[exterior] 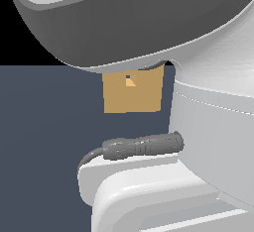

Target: Insert the peg into the horizontal hole in a box.

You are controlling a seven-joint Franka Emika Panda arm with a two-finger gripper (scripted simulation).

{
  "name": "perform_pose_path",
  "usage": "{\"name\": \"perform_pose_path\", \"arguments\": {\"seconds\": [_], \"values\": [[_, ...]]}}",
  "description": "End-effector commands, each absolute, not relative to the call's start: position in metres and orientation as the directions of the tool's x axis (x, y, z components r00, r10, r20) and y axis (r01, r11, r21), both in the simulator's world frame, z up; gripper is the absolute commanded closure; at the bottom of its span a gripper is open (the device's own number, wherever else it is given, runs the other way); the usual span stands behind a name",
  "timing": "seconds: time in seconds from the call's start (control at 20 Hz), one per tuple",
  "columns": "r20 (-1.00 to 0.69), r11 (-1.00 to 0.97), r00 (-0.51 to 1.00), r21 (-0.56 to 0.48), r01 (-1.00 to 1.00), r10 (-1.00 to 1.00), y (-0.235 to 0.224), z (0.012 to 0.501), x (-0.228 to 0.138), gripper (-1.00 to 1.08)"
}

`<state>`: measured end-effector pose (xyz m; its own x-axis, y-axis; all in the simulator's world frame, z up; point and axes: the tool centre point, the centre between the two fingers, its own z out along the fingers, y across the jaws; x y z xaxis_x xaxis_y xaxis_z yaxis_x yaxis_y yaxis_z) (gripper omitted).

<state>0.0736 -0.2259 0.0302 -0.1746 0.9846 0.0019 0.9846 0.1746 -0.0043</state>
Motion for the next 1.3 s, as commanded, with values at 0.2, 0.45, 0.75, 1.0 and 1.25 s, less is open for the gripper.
{"name": "perform_pose_path", "arguments": {"seconds": [0.2,0.45,0.75,1.0,1.25], "values": [[0.000,0.159,-0.159,0.000,0.987,0.987,-0.178,0.052,0.063,1.08],[0.000,0.142,-0.142,0.000,0.990,0.990,-0.129,0.071,0.052,1.08],[0.000,0.121,-0.121,0.000,0.993,0.993,-0.070,0.095,0.041,1.08],[0.000,0.105,-0.105,0.000,0.994,0.994,-0.025,0.114,0.035,1.08],[0.000,0.094,-0.094,0.000,0.996,0.996,0.007,0.127,0.031,1.08]]}}
